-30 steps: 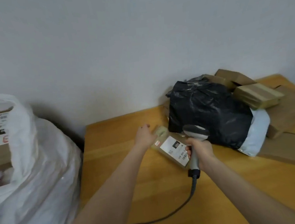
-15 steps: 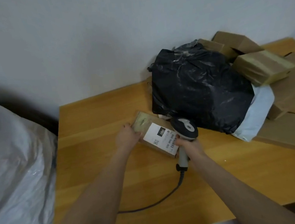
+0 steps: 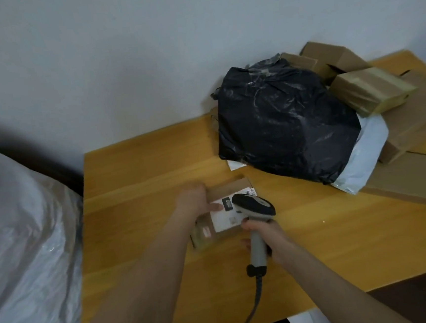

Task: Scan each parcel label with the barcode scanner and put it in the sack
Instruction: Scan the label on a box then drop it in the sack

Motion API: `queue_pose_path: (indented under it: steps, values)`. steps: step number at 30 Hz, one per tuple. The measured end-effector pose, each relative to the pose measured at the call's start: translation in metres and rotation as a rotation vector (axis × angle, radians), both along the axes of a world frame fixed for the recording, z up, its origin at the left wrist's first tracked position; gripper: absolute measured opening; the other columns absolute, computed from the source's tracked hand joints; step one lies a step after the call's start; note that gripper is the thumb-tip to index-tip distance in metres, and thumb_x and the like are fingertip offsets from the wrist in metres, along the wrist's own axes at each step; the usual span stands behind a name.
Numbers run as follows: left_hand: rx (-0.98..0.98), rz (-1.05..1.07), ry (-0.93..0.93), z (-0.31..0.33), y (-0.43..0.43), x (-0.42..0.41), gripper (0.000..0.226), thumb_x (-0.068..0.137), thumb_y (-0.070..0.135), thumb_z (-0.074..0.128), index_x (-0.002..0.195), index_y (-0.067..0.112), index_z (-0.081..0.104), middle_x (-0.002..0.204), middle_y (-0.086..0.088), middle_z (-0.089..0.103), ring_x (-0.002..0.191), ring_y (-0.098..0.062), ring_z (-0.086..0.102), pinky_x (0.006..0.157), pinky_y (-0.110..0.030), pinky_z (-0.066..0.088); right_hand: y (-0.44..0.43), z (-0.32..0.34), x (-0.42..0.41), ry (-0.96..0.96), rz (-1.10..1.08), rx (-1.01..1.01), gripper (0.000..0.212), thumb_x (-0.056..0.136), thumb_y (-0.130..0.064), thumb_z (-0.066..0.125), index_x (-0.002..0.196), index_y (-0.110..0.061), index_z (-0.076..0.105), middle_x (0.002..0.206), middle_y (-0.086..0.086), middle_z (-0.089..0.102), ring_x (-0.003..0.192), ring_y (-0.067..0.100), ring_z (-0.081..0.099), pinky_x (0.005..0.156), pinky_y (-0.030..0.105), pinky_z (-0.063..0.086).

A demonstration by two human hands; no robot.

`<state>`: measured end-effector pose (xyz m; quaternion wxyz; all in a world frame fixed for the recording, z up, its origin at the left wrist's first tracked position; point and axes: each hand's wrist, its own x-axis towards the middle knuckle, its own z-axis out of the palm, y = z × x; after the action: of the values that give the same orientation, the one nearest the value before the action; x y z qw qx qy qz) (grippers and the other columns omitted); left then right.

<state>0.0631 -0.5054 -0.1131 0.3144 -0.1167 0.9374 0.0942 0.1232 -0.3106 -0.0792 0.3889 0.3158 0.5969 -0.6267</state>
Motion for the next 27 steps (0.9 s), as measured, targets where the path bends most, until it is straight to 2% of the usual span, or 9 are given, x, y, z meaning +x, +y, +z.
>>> queue_pose_path:
  steps: [3, 5, 7, 10, 13, 15, 17, 21, 27]
  values:
    - [0.275, 0.234, -0.122, -0.004, -0.007, 0.031, 0.077, 0.085, 0.056, 0.061, 0.145, 0.018, 0.033, 0.140, -0.010, 0.045, 0.122, -0.027, 0.049, 0.095, -0.038, 0.044, -0.006, 0.002, 0.007, 0.017, -0.010, -0.005, 0.024, 0.080, -0.005, 0.074, 0.099, -0.005, 0.060, 0.100, 0.019, 0.062, 0.092, 0.035, 0.063, 0.087, 0.054, 0.055]
    - [0.517, 0.489, -0.123, -0.003, -0.005, 0.052, 0.070, 0.089, 0.045, 0.062, 0.146, 0.016, 0.034, 0.138, -0.009, 0.050, 0.114, -0.025, 0.055, 0.094, -0.036, 0.048, -0.008, 0.009, 0.009, 0.058, -0.017, -0.025, 0.019, 0.080, -0.004, 0.073, 0.094, -0.008, 0.061, 0.103, 0.017, 0.063, 0.097, 0.034, 0.061, 0.092, 0.057, 0.052]
    - [0.730, 0.721, -0.092, 0.004, -0.006, 0.068, 0.065, 0.092, 0.028, 0.062, 0.147, 0.013, 0.032, 0.135, -0.009, 0.053, 0.102, -0.022, 0.057, 0.085, -0.031, 0.049, -0.009, 0.019, 0.009, 0.121, -0.017, -0.033, 0.015, 0.080, -0.003, 0.071, 0.090, -0.011, 0.063, 0.101, 0.013, 0.064, 0.098, 0.032, 0.060, 0.094, 0.056, 0.050]
    - [0.877, 0.808, 0.015, 0.026, -0.021, 0.078, 0.063, 0.089, 0.016, 0.067, 0.145, 0.014, 0.037, 0.124, -0.010, 0.060, 0.099, -0.023, 0.062, 0.084, -0.032, 0.052, -0.008, 0.043, 0.006, 0.226, -0.069, -0.069, 0.013, 0.082, -0.005, 0.069, 0.090, -0.012, 0.062, 0.097, 0.010, 0.066, 0.096, 0.029, 0.061, 0.087, 0.050, 0.052]
    - [0.967, 0.816, 0.130, 0.049, -0.033, 0.081, 0.057, 0.089, 0.015, 0.068, 0.140, 0.008, 0.043, 0.116, -0.009, 0.064, 0.094, -0.022, 0.067, 0.077, -0.031, 0.057, -0.011, 0.072, 0.005, 0.334, -0.104, -0.115, 0.012, 0.084, -0.006, 0.068, 0.093, -0.011, 0.062, 0.091, 0.005, 0.067, 0.088, 0.022, 0.062, 0.070, 0.039, 0.053]
    - [1.000, 0.848, 0.216, 0.065, -0.035, 0.084, 0.054, 0.089, 0.014, 0.067, 0.137, 0.003, 0.046, 0.113, -0.008, 0.065, 0.090, -0.019, 0.067, 0.074, -0.029, 0.057, -0.014, 0.092, 0.010, 0.411, -0.135, -0.079, 0.014, 0.082, -0.006, 0.070, 0.094, -0.009, 0.063, 0.092, 0.008, 0.069, 0.087, 0.023, 0.063, 0.078, 0.046, 0.057]
    - [1.011, 0.876, 0.274, 0.078, -0.034, 0.085, 0.053, 0.088, 0.013, 0.068, 0.135, 0.002, 0.047, 0.115, -0.009, 0.065, 0.094, -0.021, 0.066, 0.080, -0.033, 0.055, -0.018, 0.112, 0.021, 0.477, -0.141, -0.049, 0.012, 0.083, -0.005, 0.070, 0.092, -0.006, 0.063, 0.094, 0.019, 0.071, 0.080, 0.026, 0.066, 0.081, 0.048, 0.057]
    - [1.025, 0.871, 0.338, 0.094, -0.032, 0.092, 0.048, 0.086, 0.011, 0.070, 0.130, 0.003, 0.051, 0.115, -0.009, 0.064, 0.098, -0.024, 0.064, 0.084, -0.036, 0.053, -0.025, 0.141, 0.052, 0.573, -0.084, -0.018, 0.009, 0.085, 0.001, 0.063, 0.077, -0.003, 0.062, 0.060, 0.011, 0.065, 0.045, 0.014, 0.055, 0.050, 0.027, 0.046]
    - [1.012, 0.867, 0.409, 0.109, -0.034, 0.102, 0.054, 0.084, 0.012, 0.073, 0.133, 0.005, 0.051, 0.116, -0.010, 0.066, 0.097, -0.027, 0.065, 0.085, -0.039, 0.054, -0.035, 0.160, 0.085, 0.666, -0.022, 0.054, 0.021, 0.085, -0.005, 0.065, 0.064, 0.000, 0.065, 0.052, 0.011, 0.061, 0.041, 0.013, 0.050, 0.046, 0.024, 0.043]
